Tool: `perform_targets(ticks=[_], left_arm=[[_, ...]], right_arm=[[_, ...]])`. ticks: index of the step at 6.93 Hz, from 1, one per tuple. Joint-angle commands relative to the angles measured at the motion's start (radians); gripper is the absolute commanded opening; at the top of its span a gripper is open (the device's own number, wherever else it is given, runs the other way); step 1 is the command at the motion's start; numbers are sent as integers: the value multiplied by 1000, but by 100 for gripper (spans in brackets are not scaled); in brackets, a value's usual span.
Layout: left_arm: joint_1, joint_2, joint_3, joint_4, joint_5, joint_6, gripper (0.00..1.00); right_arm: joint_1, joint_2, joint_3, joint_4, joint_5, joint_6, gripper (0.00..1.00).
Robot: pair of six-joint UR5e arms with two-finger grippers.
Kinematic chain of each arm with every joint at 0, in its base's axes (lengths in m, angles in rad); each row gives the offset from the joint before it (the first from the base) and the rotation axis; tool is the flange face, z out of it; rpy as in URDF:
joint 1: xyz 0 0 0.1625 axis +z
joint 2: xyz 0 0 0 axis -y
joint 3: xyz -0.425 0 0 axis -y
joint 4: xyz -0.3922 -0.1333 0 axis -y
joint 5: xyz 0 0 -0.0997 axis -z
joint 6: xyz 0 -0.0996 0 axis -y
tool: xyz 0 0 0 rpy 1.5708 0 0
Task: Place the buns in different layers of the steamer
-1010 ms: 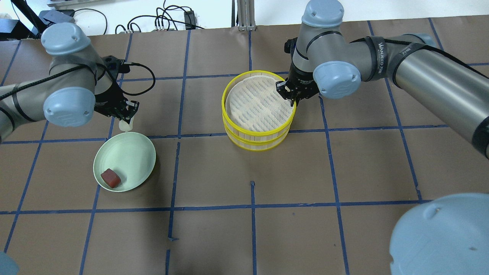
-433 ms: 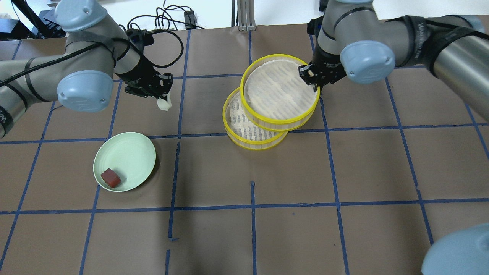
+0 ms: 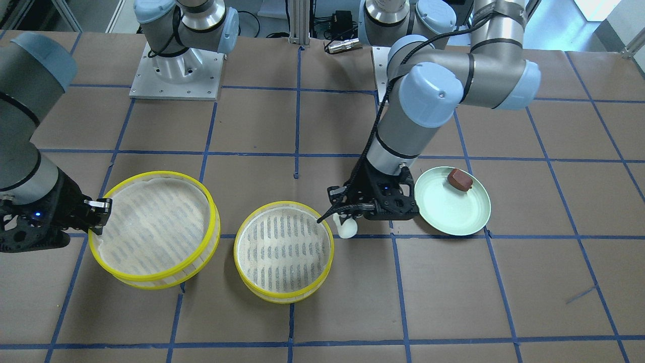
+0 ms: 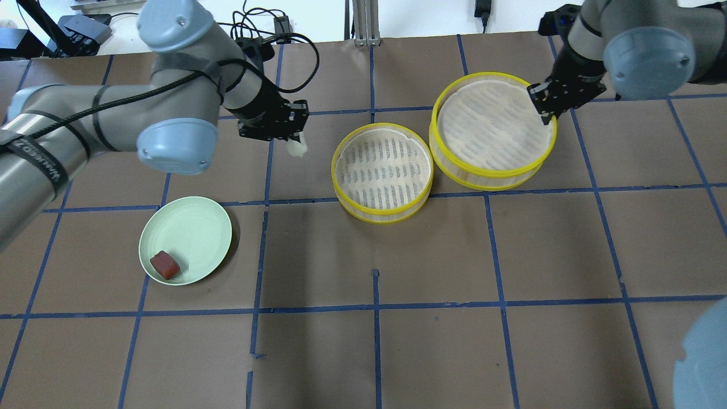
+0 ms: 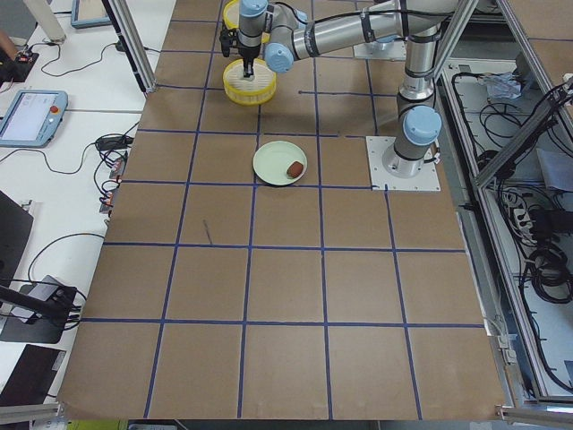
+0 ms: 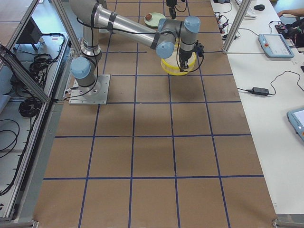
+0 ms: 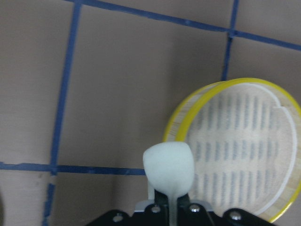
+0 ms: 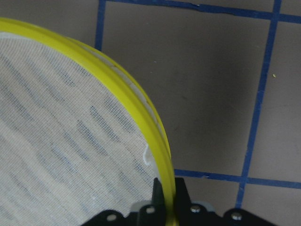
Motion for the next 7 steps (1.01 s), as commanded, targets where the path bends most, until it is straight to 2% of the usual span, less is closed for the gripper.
perform_targets(ticks=[1,2,3,7], left_arm=[[-101,-127,8,179,-12,-174,14],[-104,-146,20,184,-6,-173,42],[-103,-144,21,184,0,-177,99],[-103,-127,19,178,1,-173,100]], right_arm=[[-24,9,9,4,6,-25,4],[-22,9,9,2,9,-21,4],[-22,8,10,9,9,-18,5],[36,-12,3,22,3,91,6]])
